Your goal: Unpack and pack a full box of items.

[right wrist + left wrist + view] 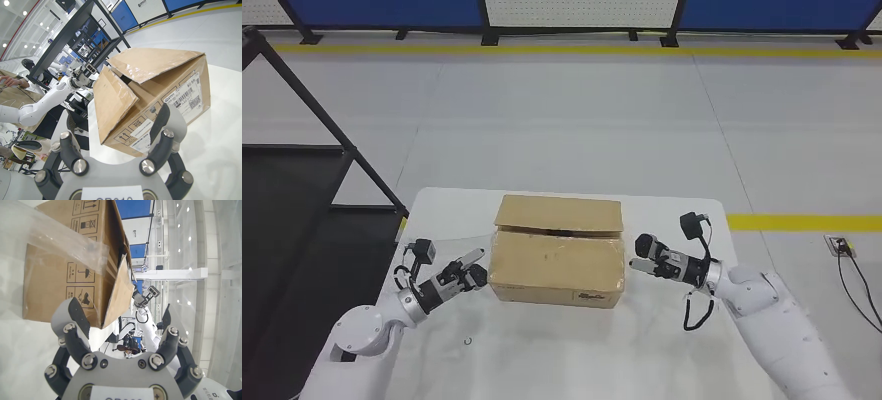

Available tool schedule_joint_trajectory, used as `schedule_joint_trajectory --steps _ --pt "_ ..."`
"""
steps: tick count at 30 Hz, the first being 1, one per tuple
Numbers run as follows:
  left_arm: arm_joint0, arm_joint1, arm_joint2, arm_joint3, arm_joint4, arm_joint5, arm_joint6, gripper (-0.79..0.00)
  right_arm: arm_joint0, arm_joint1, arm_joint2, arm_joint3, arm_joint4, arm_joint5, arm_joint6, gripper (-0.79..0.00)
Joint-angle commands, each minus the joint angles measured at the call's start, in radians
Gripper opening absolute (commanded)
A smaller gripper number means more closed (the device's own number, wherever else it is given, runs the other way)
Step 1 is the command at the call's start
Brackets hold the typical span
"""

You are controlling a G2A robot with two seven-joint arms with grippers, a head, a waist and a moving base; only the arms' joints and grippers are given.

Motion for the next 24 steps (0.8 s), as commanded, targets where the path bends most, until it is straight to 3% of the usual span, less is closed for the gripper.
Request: schedule_joint_trajectory --steps 1,9,21,24 --pt "0.008 0.003 -0.011 -0.012 -0.017 0.001 -0.014 0.000 -0.014 0.000 -0.004 -0.025 0.005 0.041 -0.009 0.000" --pt "0.032 0.013 -0.056 -0.039 -0.095 0.004 -0.025 0.000 0.000 -0.010 -0.033 -0.033 0.164 0.155 0.067 0.000" --pt "0.028 0.017 -0.071 -0.016 -0.152 0.001 0.024 0.000 0.033 -0.019 -0.067 -0.013 0.403 0.058 0.234 0.000" --pt "0.025 0.017 -0.076 -0.016 -0.178 0.000 0.048 0.000 0.026 -0.008 -0.088 -0.059 0.414 0.055 0.231 0.000"
